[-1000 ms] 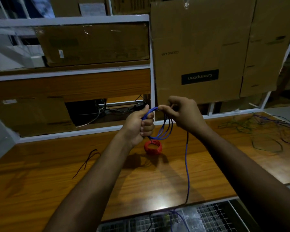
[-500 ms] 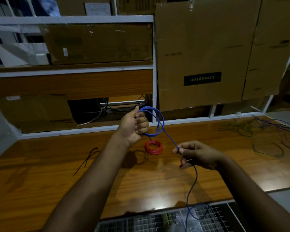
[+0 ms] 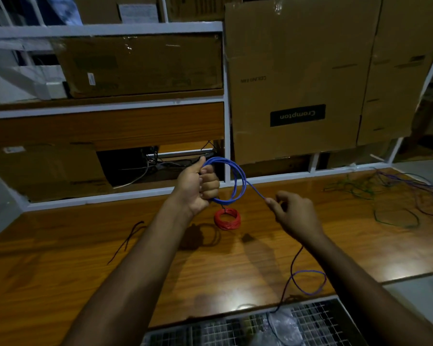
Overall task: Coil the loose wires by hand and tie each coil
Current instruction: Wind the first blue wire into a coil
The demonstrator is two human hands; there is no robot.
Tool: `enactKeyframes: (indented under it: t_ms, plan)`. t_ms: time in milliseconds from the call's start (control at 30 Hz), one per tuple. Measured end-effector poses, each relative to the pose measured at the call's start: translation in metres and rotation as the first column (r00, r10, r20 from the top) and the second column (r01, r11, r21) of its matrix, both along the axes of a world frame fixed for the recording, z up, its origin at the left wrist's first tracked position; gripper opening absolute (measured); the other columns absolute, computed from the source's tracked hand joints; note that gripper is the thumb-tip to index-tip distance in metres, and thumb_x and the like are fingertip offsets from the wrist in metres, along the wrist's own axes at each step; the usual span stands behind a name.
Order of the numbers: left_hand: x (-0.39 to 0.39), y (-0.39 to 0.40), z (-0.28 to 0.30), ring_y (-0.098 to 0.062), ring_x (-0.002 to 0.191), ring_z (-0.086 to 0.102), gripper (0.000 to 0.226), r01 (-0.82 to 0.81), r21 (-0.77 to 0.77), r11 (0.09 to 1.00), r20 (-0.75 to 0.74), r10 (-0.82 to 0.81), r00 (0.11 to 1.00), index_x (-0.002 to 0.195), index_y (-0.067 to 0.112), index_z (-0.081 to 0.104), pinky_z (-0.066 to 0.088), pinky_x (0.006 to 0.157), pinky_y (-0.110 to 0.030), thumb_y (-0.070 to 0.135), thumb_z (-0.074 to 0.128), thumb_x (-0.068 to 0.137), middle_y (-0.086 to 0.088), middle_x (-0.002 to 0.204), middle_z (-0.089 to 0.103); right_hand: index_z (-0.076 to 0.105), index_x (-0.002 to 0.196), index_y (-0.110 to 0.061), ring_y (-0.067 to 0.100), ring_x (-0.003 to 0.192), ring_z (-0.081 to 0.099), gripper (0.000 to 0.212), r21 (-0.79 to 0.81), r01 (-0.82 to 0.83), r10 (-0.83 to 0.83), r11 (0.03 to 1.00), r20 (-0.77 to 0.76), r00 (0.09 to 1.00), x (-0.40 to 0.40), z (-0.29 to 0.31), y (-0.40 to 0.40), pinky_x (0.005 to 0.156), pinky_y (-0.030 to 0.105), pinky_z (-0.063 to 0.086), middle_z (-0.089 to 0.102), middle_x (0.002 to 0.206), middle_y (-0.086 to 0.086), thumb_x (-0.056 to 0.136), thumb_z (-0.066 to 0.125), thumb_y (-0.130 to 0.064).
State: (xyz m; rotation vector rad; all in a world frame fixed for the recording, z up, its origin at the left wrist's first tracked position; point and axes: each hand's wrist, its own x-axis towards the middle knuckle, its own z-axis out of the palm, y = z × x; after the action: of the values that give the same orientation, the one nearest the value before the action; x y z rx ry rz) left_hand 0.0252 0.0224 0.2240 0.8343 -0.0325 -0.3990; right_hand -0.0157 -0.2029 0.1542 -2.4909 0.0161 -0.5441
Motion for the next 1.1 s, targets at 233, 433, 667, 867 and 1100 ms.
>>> enactKeyframes:
  t_ms: [233, 433, 667, 867, 1100]
  plan:
    - [0.013, 0.023, 0.006, -0.006, 0.030, 0.019, 0.048, -0.143, -0.060, 0.988, 0.017, 0.144, 0.989, 0.062, 0.021, 0.035, 0.013, 0.028, -0.019, 0.041, 0.032, 0.106, 0.008, 0.041, 0.023, 0.050, 0.131, -0.016, 0.015, 0.085, 0.063, 0.043, -0.089, -0.179, 0.155, 0.980, -0.227, 0.961, -0.033, -0.030, 0.007, 0.070, 0.024, 0.048, 0.059, 0.093, -0.004, 0.092, 0.053, 0.003]
    - [0.011, 0.016, 0.000, -0.005, 0.031, 0.020, 0.047, -0.158, 0.056, 0.986, 0.084, 0.153, 0.985, 0.065, 0.021, 0.034, 0.015, 0.028, -0.018, 0.042, 0.032, 0.106, 0.008, 0.042, 0.025, 0.058, 0.103, -0.013, 0.017, 0.063, 0.049, 0.016, -0.332, -0.114, 0.027, 0.936, -0.256, 0.966, -0.051, -0.016, 0.035, 0.048, 0.027, 0.036, 0.049, 0.075, -0.003, 0.097, 0.046, -0.004]
    - [0.008, 0.004, -0.022, -0.006, 0.034, 0.022, 0.046, -0.155, 0.244, 0.957, 0.113, 0.131, 0.985, 0.068, 0.018, 0.038, 0.015, 0.036, -0.021, 0.043, 0.033, 0.105, 0.007, 0.045, 0.028, 0.052, 0.137, -0.021, 0.018, 0.111, 0.045, 0.047, -0.469, -0.494, 0.464, 0.732, -0.188, 0.866, -0.080, 0.051, 0.073, 0.087, 0.024, 0.038, 0.047, 0.128, 0.002, 0.095, 0.049, 0.000]
    - [-0.009, -0.011, -0.023, -0.012, 0.045, 0.044, 0.042, -0.133, 0.418, 0.899, 0.261, 0.022, 0.965, 0.080, 0.012, 0.052, 0.037, 0.042, -0.023, 0.040, 0.034, 0.106, 0.000, 0.055, 0.046, 0.063, 0.120, -0.018, 0.009, 0.084, 0.065, 0.029, -0.471, -0.445, 0.546, 0.762, 0.097, 0.832, -0.041, 0.099, 0.065, 0.066, 0.006, 0.034, 0.069, 0.100, 0.001, 0.093, 0.058, -0.008]
    - [-0.014, -0.007, -0.011, -0.005, 0.036, 0.022, 0.042, 0.086, 0.369, 0.926, 0.130, -0.143, 0.981, 0.070, 0.017, 0.045, 0.012, 0.035, -0.019, 0.042, 0.038, 0.103, 0.007, 0.049, 0.029, 0.065, 0.087, -0.016, 0.010, 0.068, 0.062, 0.034, -0.285, -0.204, 0.285, 0.937, 0.283, 0.916, 0.000, 0.104, 0.047, 0.061, 0.032, 0.056, 0.065, 0.076, -0.002, 0.083, 0.062, -0.050]
